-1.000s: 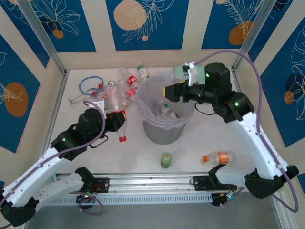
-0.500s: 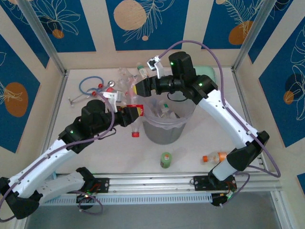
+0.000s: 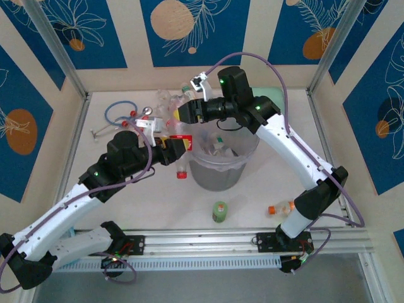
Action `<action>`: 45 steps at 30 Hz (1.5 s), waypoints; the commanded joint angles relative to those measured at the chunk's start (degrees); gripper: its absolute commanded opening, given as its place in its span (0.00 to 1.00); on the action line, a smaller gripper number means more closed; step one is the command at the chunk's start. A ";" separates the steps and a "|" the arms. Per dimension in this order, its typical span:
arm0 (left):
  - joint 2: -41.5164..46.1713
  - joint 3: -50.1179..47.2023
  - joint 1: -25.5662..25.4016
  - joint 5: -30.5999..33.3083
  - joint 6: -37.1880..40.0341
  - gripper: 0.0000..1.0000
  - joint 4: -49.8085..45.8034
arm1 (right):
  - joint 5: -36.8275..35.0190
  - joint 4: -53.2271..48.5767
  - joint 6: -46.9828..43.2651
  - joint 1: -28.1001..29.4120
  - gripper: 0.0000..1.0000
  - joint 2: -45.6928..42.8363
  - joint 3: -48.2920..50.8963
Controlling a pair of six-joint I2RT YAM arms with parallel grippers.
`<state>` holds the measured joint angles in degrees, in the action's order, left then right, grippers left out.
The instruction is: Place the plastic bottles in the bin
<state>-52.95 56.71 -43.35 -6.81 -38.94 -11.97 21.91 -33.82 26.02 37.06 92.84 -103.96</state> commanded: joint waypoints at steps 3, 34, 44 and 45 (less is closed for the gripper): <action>2.82 -0.13 -0.20 4.04 0.28 0.70 -0.55 | -3.10 -3.21 -2.66 -1.56 0.38 -1.40 -5.11; -5.24 -6.60 0.67 11.15 -7.68 0.71 1.94 | -17.80 -6.25 -9.88 -9.47 0.06 -5.23 9.85; -5.89 -6.01 0.72 12.00 -7.49 0.70 1.54 | -16.62 0.86 -6.88 -7.72 0.06 -0.63 20.50; -6.11 -6.00 0.66 12.08 -7.42 0.69 1.57 | -16.35 1.56 -6.48 -7.70 0.06 -0.27 21.41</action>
<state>-58.33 51.24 -43.07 4.56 -46.48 -9.19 4.43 -35.59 17.76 28.93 91.98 -84.07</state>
